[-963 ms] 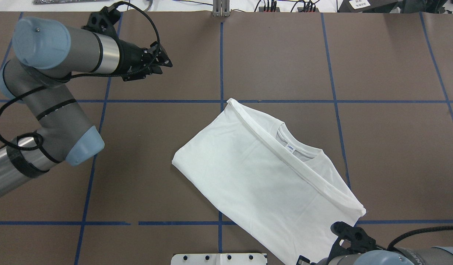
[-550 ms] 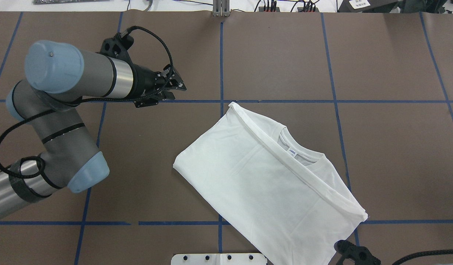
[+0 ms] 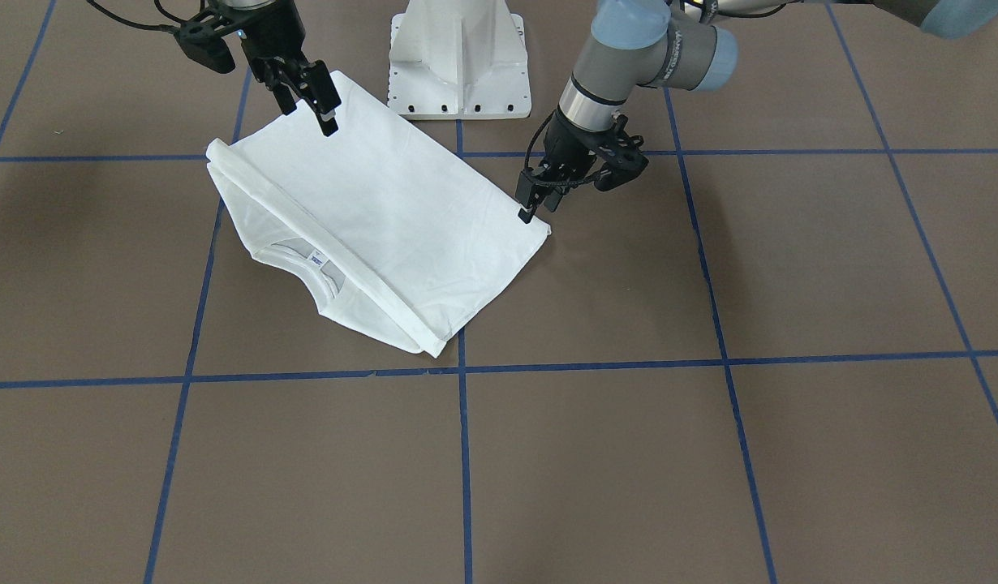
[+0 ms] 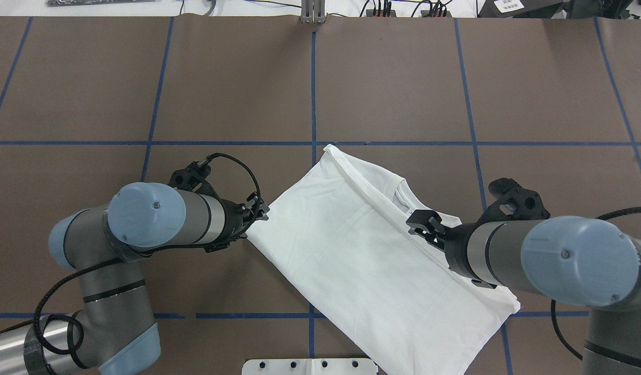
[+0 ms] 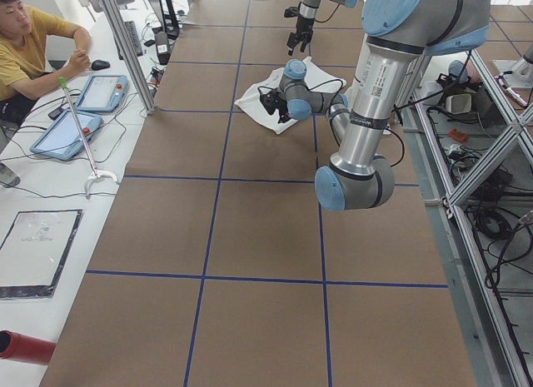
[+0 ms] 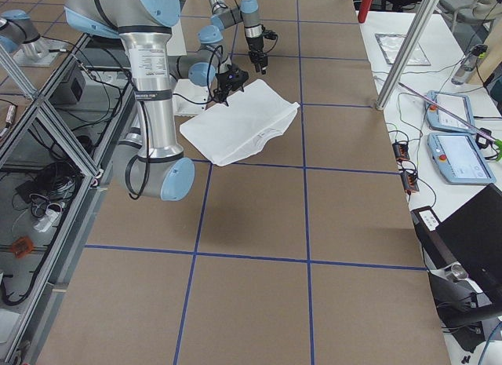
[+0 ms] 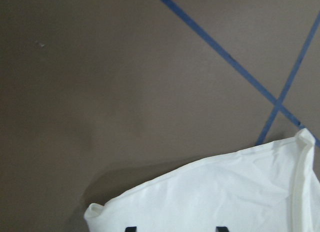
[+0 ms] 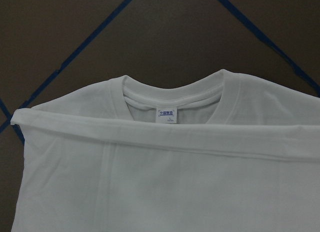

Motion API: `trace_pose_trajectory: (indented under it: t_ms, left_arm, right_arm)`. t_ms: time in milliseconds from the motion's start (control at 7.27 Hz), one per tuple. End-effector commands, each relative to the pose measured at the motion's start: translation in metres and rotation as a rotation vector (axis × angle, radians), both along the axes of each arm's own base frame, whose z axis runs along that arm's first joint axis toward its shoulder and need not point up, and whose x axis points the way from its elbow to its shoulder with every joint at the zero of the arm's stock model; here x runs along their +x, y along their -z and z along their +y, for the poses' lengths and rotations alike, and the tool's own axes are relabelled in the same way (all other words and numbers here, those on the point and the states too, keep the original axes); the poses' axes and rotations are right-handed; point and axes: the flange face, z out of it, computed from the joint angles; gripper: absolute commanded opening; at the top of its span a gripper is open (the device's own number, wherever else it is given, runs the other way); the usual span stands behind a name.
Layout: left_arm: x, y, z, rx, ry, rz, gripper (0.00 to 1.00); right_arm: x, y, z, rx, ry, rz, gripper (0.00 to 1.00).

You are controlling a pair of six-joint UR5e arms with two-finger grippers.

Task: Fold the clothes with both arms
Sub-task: 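Grasp the shirt corners with both grippers and straighten it lengthwise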

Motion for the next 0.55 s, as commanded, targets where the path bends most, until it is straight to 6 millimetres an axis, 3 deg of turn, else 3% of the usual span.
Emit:
trace_pose_trajectory:
  t_ms: [0, 413]
  left_arm:
    - [0.024, -0.016, 0.020, -0.030, -0.013, -0.030, 0.62]
    - [0.043, -0.035, 0.015, -0.035, -0.020, -0.075, 0.59]
  right_arm:
    - [-0.003, -0.008, -0.017, 0.028, -0.002, 0.033, 1.00]
    - [-0.006, -0.007, -0.020, 0.026, -0.006, 0.034, 1.00]
